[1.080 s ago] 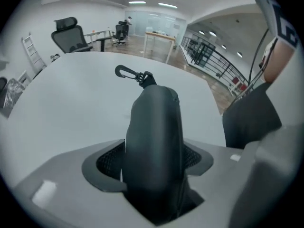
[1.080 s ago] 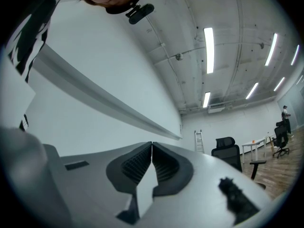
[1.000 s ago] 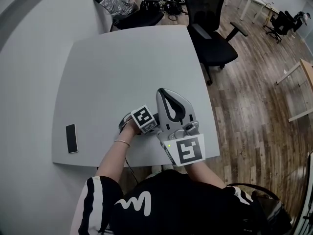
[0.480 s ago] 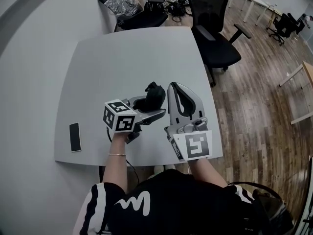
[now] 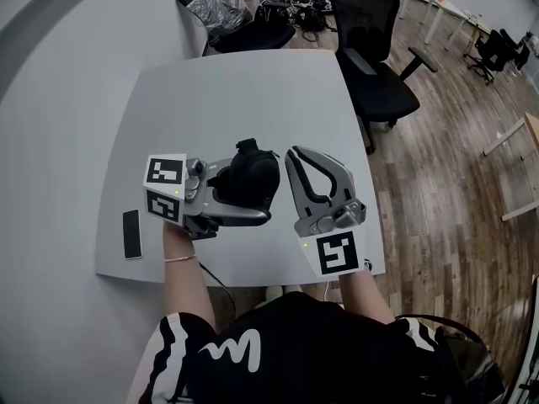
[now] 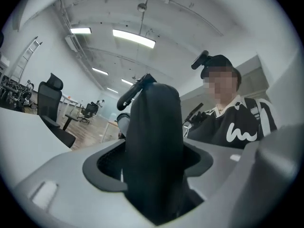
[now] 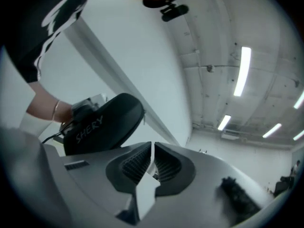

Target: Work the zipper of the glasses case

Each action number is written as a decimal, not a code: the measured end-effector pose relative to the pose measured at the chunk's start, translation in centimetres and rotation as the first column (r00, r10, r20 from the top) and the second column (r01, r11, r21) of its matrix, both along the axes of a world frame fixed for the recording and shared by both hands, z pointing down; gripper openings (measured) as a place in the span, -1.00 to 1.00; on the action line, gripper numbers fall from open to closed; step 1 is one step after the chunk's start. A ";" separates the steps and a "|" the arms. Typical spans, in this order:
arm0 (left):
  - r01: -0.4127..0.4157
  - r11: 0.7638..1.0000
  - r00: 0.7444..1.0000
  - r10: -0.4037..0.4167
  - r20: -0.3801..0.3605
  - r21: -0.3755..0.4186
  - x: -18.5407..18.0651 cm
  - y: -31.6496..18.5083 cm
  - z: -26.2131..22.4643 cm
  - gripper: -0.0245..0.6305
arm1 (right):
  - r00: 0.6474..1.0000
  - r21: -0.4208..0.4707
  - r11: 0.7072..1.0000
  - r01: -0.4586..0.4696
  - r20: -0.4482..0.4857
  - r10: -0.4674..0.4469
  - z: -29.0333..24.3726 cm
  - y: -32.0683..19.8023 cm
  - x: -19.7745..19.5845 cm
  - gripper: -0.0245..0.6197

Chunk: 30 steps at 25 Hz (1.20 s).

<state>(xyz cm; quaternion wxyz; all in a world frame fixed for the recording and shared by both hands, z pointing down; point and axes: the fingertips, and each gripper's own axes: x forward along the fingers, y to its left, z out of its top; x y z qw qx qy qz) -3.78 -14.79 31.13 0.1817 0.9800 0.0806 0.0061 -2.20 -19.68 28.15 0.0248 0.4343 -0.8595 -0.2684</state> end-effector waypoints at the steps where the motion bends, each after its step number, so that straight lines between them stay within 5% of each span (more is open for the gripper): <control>1: -0.010 1.000 1.000 0.010 0.024 0.009 0.1 0.1 -0.1 0.05 | 0.999 0.020 0.999 0.029 -0.035 -0.028 0.2 0.5 -0.4 -0.90; 8: -0.041 0.999 0.960 0.036 0.278 0.012 -0.1 -0.1 2.0 0.06 | 0.970 0.112 0.989 0.094 -0.232 -0.066 0.5 1.5 -1.1 -0.83; 13: -0.110 0.994 0.934 0.112 0.339 -0.024 -0.6 0.2 2.8 0.06 | 0.927 0.160 0.981 0.113 -0.371 -0.046 0.7 1.3 -1.5 -0.83; 30: -0.150 0.988 0.856 0.151 0.494 -0.042 -1.3 1.1 3.6 0.07 | 0.891 0.183 0.972 0.148 -0.452 -0.051 0.6 2.3 -1.5 -0.90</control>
